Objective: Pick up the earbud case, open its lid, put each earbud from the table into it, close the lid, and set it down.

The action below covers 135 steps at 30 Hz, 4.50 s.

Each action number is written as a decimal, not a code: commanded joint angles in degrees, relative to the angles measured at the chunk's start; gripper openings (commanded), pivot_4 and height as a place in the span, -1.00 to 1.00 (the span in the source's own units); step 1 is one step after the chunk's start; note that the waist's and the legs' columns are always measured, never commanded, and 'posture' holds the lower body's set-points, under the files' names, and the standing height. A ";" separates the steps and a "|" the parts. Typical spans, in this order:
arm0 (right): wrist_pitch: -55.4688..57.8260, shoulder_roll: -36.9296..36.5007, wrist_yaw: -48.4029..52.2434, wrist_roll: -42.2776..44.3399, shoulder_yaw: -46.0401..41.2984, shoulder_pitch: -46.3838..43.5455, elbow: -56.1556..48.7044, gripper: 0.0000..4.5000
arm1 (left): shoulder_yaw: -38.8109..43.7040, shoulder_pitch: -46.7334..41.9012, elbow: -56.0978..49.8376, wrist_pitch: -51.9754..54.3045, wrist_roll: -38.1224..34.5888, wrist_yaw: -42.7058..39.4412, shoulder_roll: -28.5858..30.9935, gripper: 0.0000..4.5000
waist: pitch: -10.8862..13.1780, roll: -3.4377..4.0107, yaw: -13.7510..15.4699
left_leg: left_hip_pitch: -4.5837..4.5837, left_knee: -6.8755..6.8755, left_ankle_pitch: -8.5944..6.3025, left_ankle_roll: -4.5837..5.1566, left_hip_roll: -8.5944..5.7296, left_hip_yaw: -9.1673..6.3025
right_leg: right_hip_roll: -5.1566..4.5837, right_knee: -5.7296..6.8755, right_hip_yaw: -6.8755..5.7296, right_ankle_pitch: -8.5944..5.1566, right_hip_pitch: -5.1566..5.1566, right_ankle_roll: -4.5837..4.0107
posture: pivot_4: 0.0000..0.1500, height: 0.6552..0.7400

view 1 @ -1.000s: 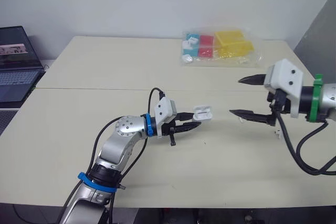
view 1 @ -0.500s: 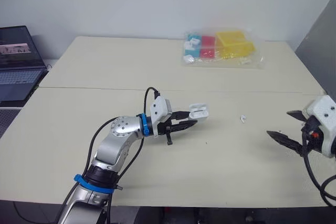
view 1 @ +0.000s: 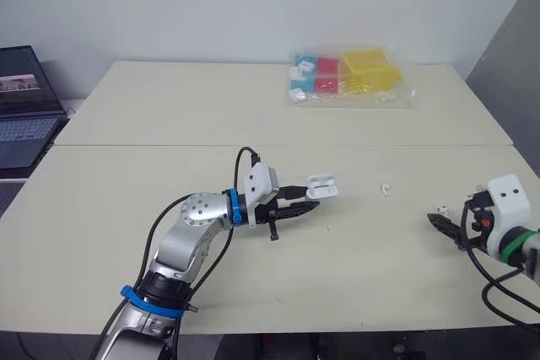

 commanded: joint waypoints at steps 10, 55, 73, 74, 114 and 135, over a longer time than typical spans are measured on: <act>-9.98 -3.74 1.22 -4.37 4.14 -5.91 17.21 1.00 | 0.04 0.22 -2.08 -1.70 0.06 0.14 0.20 -0.65 | 0.00 0.00 0.00 | -0.05 -0.03 -0.01 0.01 0.01 0.02 | 0.01 -0.05 0.02 0.00 -0.02 0.00 | 1.00 1.00; -33.45 -21.16 28.08 -8.20 24.02 -2.73 3.59 -0.81 | 0.33 2.37 -1.34 -4.14 1.18 -1.19 2.93 -0.65 | 0.03 0.00 -0.04 | -0.09 -0.05 -0.01 0.01 0.05 -0.02 | 0.06 -0.12 -0.04 0.00 -0.06 0.01 | 1.00 1.00; -51.70 -22.86 46.15 -18.23 38.04 -16.33 23.71 -0.81 | 1.20 4.77 -5.86 -1.62 0.60 0.75 5.48 -0.65 | 0.12 -0.10 0.02 | -0.10 -0.04 -0.01 0.01 0.09 0.00 | -0.03 -0.15 -0.02 0.00 -0.08 0.00 | 1.00 1.00; -52.16 -23.05 47.10 -18.29 38.28 -16.43 24.31 -0.81 | 1.25 5.19 -6.28 -1.57 0.58 0.87 5.58 -0.65 | 0.12 -0.10 0.01 | -0.11 -0.04 -0.01 0.01 0.09 0.00 | -0.04 -0.15 -0.02 0.00 -0.08 0.00 | 1.00 1.00; -16.42 -29.19 39.43 -17.34 37.59 -15.14 1.77 0.64 | -0.77 5.75 -5.85 -2.36 2.70 2.84 2.90 -0.65 | 0.15 -0.05 0.04 | -0.04 -0.01 -0.01 0.00 0.11 0.00 | -0.17 -0.06 -0.02 0.00 -0.07 0.01 | 1.00 1.00; -14.36 -25.63 38.41 -20.51 43.87 -20.45 5.01 0.07 | -1.15 6.82 -7.04 -2.04 3.27 4.13 2.18 -0.65 | 0.15 -0.06 -0.03 | -0.04 0.02 -0.01 0.01 0.11 0.00 | -0.16 -0.04 -0.02 0.01 -0.07 0.03 | 1.00 1.00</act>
